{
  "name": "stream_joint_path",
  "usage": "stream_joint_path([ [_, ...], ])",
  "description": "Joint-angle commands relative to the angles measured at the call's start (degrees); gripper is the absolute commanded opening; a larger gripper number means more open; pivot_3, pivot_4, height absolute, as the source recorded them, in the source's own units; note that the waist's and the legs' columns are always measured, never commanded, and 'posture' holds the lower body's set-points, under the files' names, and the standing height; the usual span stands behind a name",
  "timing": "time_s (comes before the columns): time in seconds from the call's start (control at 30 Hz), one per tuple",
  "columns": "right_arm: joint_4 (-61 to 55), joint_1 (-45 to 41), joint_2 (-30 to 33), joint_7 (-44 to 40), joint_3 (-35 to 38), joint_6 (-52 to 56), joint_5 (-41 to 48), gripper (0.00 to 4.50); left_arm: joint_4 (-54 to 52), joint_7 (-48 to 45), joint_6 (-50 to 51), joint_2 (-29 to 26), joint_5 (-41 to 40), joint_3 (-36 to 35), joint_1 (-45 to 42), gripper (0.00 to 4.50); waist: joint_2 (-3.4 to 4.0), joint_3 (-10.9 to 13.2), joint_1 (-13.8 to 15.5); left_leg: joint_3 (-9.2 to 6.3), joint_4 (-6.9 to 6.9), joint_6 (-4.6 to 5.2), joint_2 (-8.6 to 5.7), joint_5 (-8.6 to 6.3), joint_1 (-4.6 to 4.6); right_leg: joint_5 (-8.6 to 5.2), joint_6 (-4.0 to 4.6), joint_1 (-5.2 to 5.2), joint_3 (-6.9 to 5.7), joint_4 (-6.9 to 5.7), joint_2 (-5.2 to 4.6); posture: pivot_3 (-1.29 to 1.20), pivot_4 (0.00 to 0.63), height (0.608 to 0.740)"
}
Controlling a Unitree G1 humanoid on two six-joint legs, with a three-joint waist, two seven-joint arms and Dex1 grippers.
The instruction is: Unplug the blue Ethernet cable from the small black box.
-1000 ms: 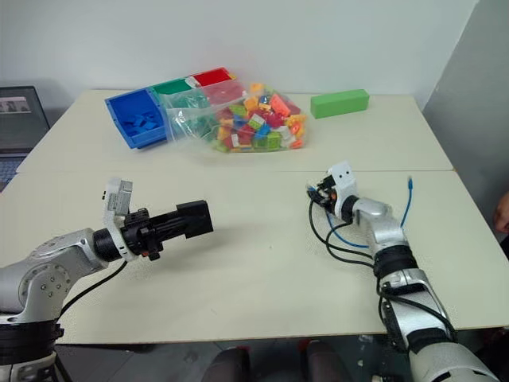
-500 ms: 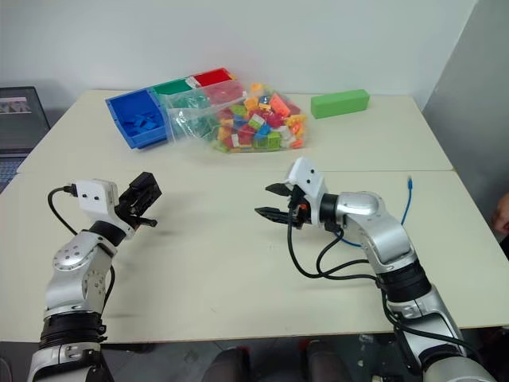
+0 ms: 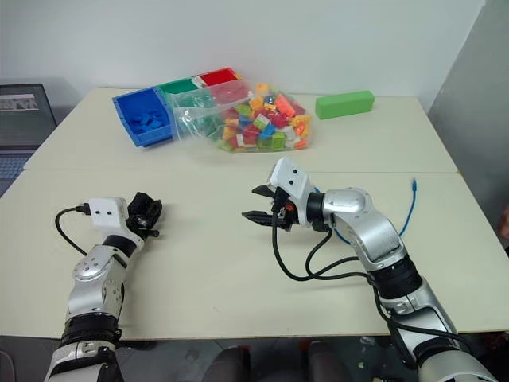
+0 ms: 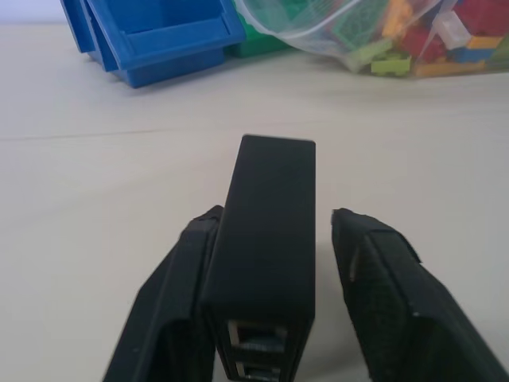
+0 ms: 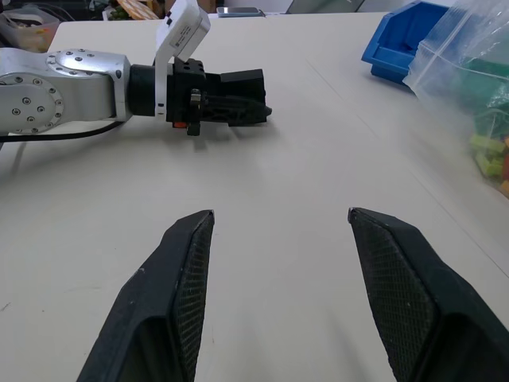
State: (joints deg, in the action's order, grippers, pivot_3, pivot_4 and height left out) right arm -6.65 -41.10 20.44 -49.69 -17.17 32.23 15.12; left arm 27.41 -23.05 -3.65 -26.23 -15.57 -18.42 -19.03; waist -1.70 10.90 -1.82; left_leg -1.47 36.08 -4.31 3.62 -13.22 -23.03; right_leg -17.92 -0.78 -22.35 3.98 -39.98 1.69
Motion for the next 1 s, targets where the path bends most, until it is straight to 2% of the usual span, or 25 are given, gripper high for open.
stream_joint_path([
  [0.03, -2.80, 0.16, 0.34, -0.22, -0.09, 0.27, 0.08, 2.86, -2.64, 0.32, -0.51, -0.08, -1.02, -1.51, 1.11, 3.32, 0.00, 0.00, 0.00, 0.00, 0.00, 0.00, 0.00, 0.00, 0.00, 0.00, 0.00, 0.00, 0.00, 0.00, 0.00, 0.00, 0.150, 0.740],
  [0.13, -3.36, 0.52, 0.36, -0.17, -0.09, 0.65, 0.05, 2.86, -5.14, 1.23, 0.16, 0.00, -1.17, -1.85, 2.90, 3.99, 0.00, 0.00, -0.01, 0.00, 0.00, 0.00, 0.00, 0.00, 0.00, 0.00, 0.00, 0.00, 0.00, 0.00, 0.00, 0.00, 0.150, 0.740],
  [0.23, -4.39, 1.64, 0.66, 0.16, 0.01, 1.20, -0.13, 2.86, -9.15, 2.69, 1.73, -0.58, -0.10, -1.76, 6.08, 4.44, 0.00, 0.00, -0.05, 0.00, 0.00, 0.00, 0.01, 0.00, 0.00, 0.00, 0.00, 0.00, 0.01, 0.00, 0.00, 0.00, 0.150, 0.740],
  [0.37, -8.07, 6.73, 3.90, 0.05, 2.00, 1.78, 0.39, 2.86, -21.21, 1.44, 5.75, -2.79, -0.09, -1.83, 13.88, 4.44, -0.04, -0.02, -0.06, 0.00, -0.01, 0.00, 0.01, 0.00, 0.00, 0.00, 0.00, 0.01, 0.03, 0.02, -0.03, 0.00, 0.150, 0.740],
  [0.47, -9.76, 9.77, 6.69, -0.34, 4.18, 1.29, 0.97, 2.86, -29.23, -1.17, 11.99, -5.03, -3.65, -2.92, 18.71, 4.44, -0.04, -0.02, -0.06, 0.00, -0.03, 0.00, -0.01, 0.00, 0.00, -0.01, 0.00, 0.01, 0.02, 0.03, -0.28, 0.00, 0.150, 0.740],
  [0.63, -7.87, 12.87, 12.41, -2.43, 11.25, -1.90, 2.70, 2.86, -41.22, -11.03, 22.63, -13.67, -12.51, -8.31, 26.79, 4.44, -0.09, 0.01, -0.17, 0.01, -0.03, 0.00, -0.01, 0.00, 0.07, -0.12, -0.19, 0.05, 0.01, 0.03, -0.27, 0.00, 0.150, 0.740],
  [0.8, -5.37, 14.06, 18.12, -8.27, 14.74, -2.44, 5.65, 2.86, -44.18, -19.19, 28.95, -21.18, -17.82, -12.82, 29.94, 4.44, -0.04, 0.05, -0.18, 0.05, -0.04, 0.01, -0.02, 0.00, 0.11, -0.19, -0.30, 0.05, 0.03, 0.04, -0.20, 0.00, 0.150, 0.740],
  [1.0, -3.41, 13.52, 20.23, -10.66, 16.11, -2.40, 7.22, 2.86, -46.63, -21.92, 33.17, -23.30, -21.02, -16.98, 31.48, 4.44, -0.02, 0.07, -0.44, 0.10, -0.05, 0.01, 0.00, -0.01, 0.11, -0.20, -0.29, 0.02, 0.09, 0.07, -0.20, 0.00, 0.150, 0.740],
])
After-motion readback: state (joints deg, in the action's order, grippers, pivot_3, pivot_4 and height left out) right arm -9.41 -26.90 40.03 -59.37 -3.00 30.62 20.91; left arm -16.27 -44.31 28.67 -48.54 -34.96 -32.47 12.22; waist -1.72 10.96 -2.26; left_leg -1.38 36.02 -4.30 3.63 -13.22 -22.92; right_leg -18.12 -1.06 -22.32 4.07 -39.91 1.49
